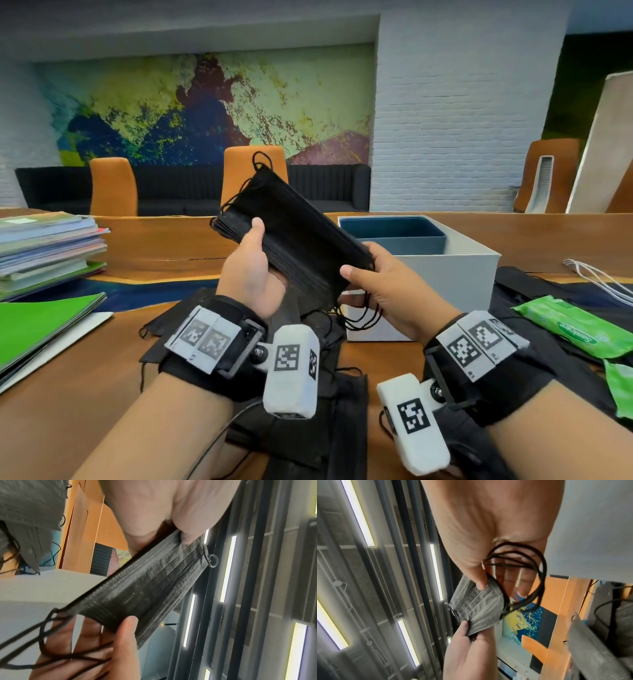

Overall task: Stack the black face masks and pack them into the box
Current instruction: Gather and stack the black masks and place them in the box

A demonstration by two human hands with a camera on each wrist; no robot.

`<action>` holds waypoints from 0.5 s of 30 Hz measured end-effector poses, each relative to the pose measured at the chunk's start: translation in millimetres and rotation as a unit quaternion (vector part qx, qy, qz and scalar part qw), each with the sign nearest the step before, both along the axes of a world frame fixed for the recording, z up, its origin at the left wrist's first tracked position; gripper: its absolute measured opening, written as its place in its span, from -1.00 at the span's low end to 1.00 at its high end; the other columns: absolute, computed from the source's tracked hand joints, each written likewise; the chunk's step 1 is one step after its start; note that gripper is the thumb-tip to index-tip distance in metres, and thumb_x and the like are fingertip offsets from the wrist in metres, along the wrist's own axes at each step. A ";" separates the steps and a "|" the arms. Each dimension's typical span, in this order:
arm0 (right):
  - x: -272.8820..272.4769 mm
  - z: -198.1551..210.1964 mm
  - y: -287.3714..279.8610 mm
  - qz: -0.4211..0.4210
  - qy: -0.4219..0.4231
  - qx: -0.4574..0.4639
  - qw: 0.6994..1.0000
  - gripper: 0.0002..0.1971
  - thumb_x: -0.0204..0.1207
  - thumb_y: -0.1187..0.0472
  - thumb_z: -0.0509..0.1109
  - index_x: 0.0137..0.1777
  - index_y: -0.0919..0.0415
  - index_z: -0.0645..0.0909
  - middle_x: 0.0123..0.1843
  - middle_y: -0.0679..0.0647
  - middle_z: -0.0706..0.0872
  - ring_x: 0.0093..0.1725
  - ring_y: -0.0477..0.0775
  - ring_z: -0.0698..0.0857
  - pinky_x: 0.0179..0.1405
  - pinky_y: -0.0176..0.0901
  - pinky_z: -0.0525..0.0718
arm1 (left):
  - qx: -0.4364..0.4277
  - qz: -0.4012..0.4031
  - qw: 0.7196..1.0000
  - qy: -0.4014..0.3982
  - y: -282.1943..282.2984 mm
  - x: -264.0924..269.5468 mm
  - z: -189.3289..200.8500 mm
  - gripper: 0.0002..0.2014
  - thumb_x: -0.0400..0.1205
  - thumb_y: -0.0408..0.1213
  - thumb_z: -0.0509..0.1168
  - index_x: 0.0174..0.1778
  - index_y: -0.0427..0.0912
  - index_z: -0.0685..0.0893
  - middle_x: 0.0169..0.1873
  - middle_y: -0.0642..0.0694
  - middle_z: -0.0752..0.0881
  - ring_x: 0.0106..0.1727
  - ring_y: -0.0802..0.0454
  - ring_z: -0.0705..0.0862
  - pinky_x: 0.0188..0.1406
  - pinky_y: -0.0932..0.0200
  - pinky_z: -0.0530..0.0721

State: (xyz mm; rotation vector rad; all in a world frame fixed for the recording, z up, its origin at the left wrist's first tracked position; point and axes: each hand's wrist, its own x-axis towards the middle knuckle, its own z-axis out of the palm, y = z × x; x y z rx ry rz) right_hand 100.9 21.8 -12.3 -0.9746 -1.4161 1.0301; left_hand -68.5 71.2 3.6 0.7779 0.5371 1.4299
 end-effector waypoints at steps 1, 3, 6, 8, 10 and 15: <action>-1.5 1.4 -1.1 -0.004 0.033 -0.003 0.999 -0.74 0.66 0.36 0.25 0.29 0.11 0.48 0.12 0.09 0.68 -0.09 -0.07 0.77 -0.11 -0.13 0.79 | 0.003 0.004 1.000 -0.007 -2.8 3.3 3.2 -0.50 0.73 0.05 0.07 0.42 -0.26 0.52 0.24 -0.25 0.71 0.22 -0.19 0.70 -0.01 -0.09 0.74; -4.5 5.8 -3.6 -0.002 0.088 -0.014 0.996 -0.72 0.69 0.34 0.20 0.35 0.12 0.46 0.20 0.13 0.69 0.04 0.04 0.77 -0.06 0.02 0.80 | 0.011 0.003 1.000 -0.017 -9.6 12.1 9.9 -0.51 0.75 0.04 0.04 0.39 -0.27 0.54 0.22 -0.25 0.72 0.19 -0.19 0.71 0.04 -0.11 0.71; -4.4 16.4 -8.5 -0.033 0.115 -0.017 0.993 -0.73 0.70 0.34 0.17 0.35 0.11 0.42 0.21 0.14 0.66 0.00 0.12 0.75 -0.29 -0.06 0.80 | 0.023 -0.024 0.999 -0.011 -21.0 24.4 19.1 -0.55 0.75 -0.01 0.05 0.37 -0.27 0.54 0.21 -0.25 0.72 0.19 -0.16 0.70 0.00 -0.09 0.72; 4.0 26.8 -12.3 -0.089 0.087 -0.016 0.992 -0.76 0.70 0.31 0.19 0.31 0.09 0.42 0.13 0.15 0.65 -0.15 0.06 0.72 -0.47 -0.23 0.68 | 0.034 -0.040 0.998 0.021 -25.4 25.7 23.5 -0.63 0.75 -0.10 0.12 0.32 -0.28 0.56 0.15 -0.24 0.73 0.12 -0.15 0.72 -0.11 -0.08 0.77; 18.4 37.0 -16.5 -0.121 0.069 -0.021 0.990 -0.80 0.71 0.28 0.18 0.29 0.11 0.44 0.00 0.14 0.66 -0.28 0.01 0.70 -0.54 -0.30 0.59 | 0.041 -0.054 0.995 0.070 -28.3 21.1 26.5 -0.76 0.73 -0.19 0.15 0.17 -0.26 0.59 0.02 -0.23 0.75 -0.03 -0.12 0.76 -0.31 0.05 0.80; 51.8 55.6 -31.5 -0.172 0.080 -0.065 0.980 -0.84 0.74 0.24 0.12 -0.04 0.16 0.50 -0.29 0.12 0.56 -0.41 -0.01 0.54 -0.55 -0.31 0.46 | 0.032 -0.093 0.982 0.163 -39.2 20.6 30.7 -0.80 0.74 -0.39 0.10 0.19 -0.37 0.56 -0.03 -0.22 0.79 -0.23 -0.07 0.82 -0.68 0.40 0.61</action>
